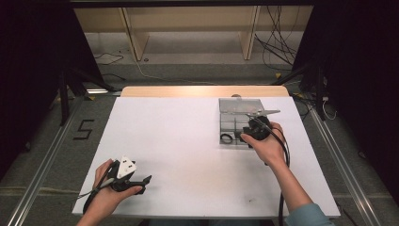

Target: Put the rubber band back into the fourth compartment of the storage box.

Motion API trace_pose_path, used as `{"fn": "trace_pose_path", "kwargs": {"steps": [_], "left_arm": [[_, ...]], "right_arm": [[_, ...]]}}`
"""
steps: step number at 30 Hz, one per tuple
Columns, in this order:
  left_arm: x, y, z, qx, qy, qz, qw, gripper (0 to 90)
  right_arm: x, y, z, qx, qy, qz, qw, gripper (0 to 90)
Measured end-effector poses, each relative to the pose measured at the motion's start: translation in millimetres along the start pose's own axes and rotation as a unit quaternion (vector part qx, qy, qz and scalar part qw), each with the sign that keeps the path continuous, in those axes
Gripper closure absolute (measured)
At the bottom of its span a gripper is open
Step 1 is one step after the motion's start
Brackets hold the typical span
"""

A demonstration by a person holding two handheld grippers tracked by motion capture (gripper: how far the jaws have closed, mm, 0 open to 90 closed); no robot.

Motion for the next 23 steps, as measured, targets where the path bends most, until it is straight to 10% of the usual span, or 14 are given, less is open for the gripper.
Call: {"fn": "trace_pose_path", "kwargs": {"steps": [12,23], "left_arm": [[1.6,0.5,-0.5,-0.003,-0.002,0.003,1.0,22.8],[1.6,2.7,-1.0,-0.001,-0.002,0.002,1.0,22.6]], "right_arm": [[8.6,50.2,77.5,0.059,0.005,-0.039,0.9975,32.1],[5.7,71.1,104.5,0.088,-0.011,-0.03,0.9956,27.5]]}}
Point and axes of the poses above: each handheld gripper's, and its own axes: y roughly backward along the jaws, z roughly out of its underside, x roughly to its right, the point moved 7 cm from there along -y, roughly forward along the jaws, and after that the axes turned 5 degrees about -y, right-handed, at the moved point
